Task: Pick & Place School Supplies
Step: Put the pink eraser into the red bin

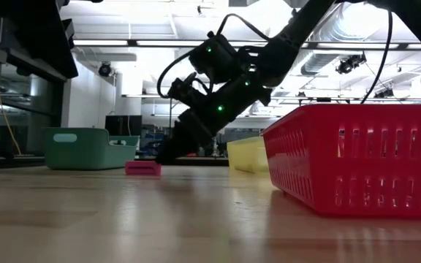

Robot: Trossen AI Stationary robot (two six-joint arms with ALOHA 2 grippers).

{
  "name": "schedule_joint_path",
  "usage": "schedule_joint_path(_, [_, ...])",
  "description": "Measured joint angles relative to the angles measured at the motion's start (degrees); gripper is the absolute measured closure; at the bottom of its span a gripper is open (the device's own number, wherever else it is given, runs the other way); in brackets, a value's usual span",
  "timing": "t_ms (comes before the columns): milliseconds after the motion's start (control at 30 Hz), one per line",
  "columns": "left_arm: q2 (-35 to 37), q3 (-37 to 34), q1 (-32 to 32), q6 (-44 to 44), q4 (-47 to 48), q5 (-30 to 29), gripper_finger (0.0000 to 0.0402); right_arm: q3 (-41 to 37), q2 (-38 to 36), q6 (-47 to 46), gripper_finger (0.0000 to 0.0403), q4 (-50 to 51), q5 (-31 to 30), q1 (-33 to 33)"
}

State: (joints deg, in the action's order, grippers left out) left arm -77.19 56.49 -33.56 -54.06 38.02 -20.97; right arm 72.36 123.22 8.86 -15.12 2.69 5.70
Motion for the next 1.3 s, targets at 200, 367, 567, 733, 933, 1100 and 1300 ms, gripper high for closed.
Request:
schedule_joint_path(200, [0.0,0.0,0.0,0.0,-0.8,-0.1,0.0293,0.0,0.0,-0.4,0.0225,-0.2,0.8,0.5])
schedule_joint_path(367, [0.0,0.0,0.0,0.0,-1.0,-0.1,0.0293,0.0,0.0,-1.1,0.0225,-0.2,0.9,0.5])
schedule_joint_path(567, [0.0,0.0,0.0,0.0,-1.3,-0.1,0.0293,0.0,3.2,-2.4,0.0225,-4.9,3.3,1.1])
schedule_joint_path(733, [0.0,0.0,0.0,0.0,-1.5,-0.1,0.0293,0.0,3.9,-2.9,0.0225,-6.2,3.5,1.6])
schedule_joint_path(933, [0.0,0.0,0.0,0.0,-1.5,-0.1,0.0293,0.0,3.8,-3.0,0.0225,-6.8,3.9,1.9])
schedule_joint_path(1100, [0.0,0.0,0.0,0.0,-1.5,-0.1,0.0293,0.0,3.8,-3.1,0.0225,-7.4,4.9,1.9])
schedule_joint_path(1300, [0.0,0.0,0.0,0.0,-2.0,-0.1,0.0293,0.0,3.8,-3.1,0.0228,-8.0,5.6,2.0])
